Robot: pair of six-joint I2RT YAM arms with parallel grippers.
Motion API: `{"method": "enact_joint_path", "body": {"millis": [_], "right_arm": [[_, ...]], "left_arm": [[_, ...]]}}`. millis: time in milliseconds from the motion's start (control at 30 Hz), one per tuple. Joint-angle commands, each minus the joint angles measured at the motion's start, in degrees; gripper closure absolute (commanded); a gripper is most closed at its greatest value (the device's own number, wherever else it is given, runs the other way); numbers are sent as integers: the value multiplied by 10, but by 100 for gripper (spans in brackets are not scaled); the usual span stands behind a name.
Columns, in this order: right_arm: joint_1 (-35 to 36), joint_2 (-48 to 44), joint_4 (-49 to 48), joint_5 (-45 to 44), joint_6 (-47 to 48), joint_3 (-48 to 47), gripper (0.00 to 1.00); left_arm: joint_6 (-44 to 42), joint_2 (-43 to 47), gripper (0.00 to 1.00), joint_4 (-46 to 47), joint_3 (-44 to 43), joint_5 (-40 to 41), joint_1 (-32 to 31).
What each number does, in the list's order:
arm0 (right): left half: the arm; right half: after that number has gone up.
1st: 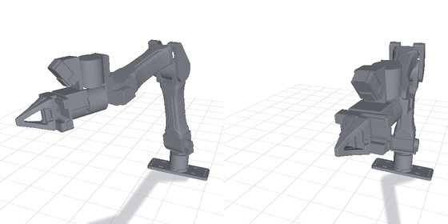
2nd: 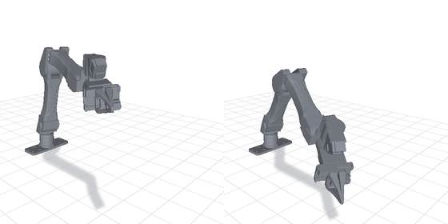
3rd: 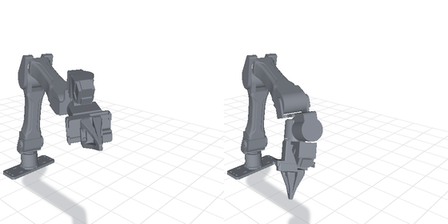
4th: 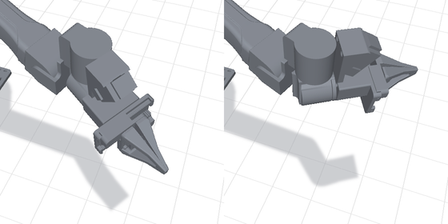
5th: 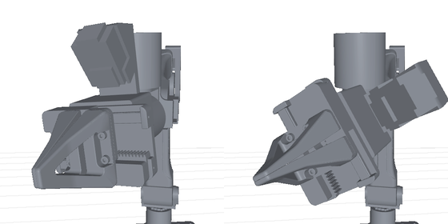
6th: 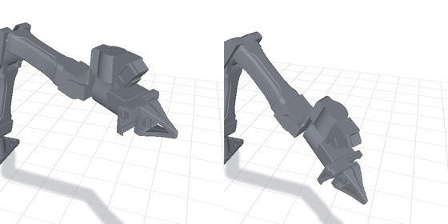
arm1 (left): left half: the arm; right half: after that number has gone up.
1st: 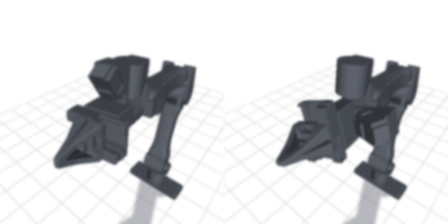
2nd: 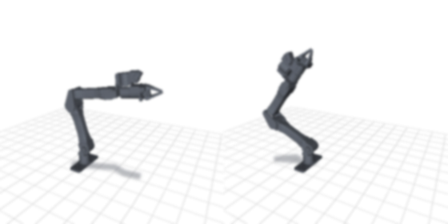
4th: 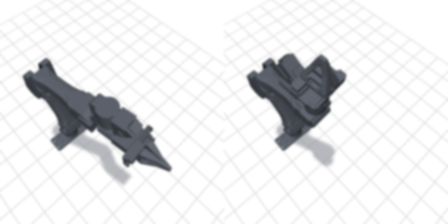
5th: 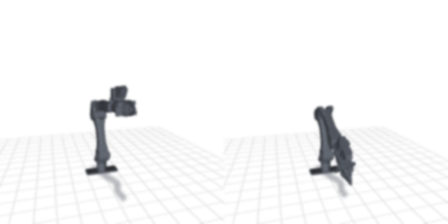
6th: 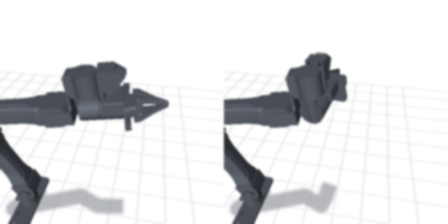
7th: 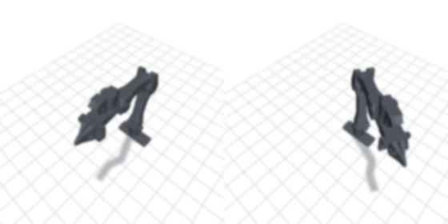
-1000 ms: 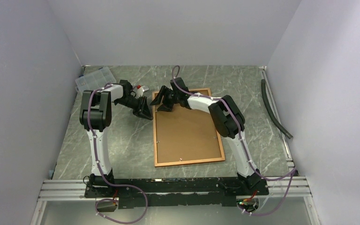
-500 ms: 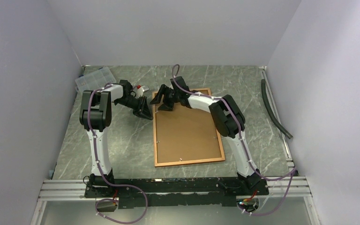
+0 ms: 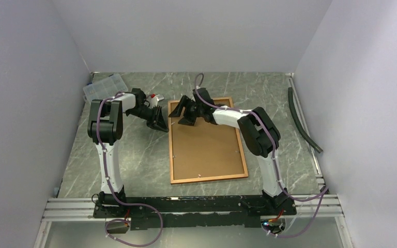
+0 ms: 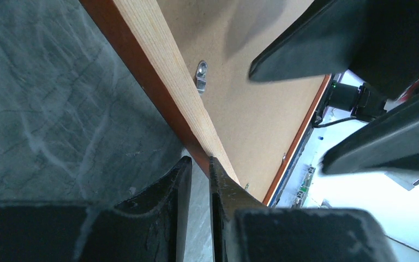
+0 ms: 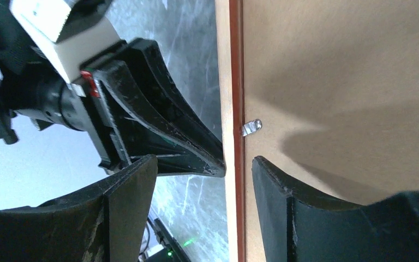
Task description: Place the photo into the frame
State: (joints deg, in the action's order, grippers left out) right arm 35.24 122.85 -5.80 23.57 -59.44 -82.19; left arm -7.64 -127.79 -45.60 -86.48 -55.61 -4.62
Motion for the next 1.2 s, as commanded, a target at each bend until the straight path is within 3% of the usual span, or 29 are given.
{"method": "enact_joint_path", "body": {"millis": [0, 400, 1167], "right_arm": [[22, 21, -45, -1, -29, -3, 34], [28, 53, -52, -19, -57, -18, 41], [15, 59, -28, -22, -36, -33, 42]], "left_arm": [[-5, 8, 77, 12, 11, 24, -3], [-6, 11, 77, 15, 17, 21, -3], [-11, 16, 78, 17, 25, 19, -3]]}}
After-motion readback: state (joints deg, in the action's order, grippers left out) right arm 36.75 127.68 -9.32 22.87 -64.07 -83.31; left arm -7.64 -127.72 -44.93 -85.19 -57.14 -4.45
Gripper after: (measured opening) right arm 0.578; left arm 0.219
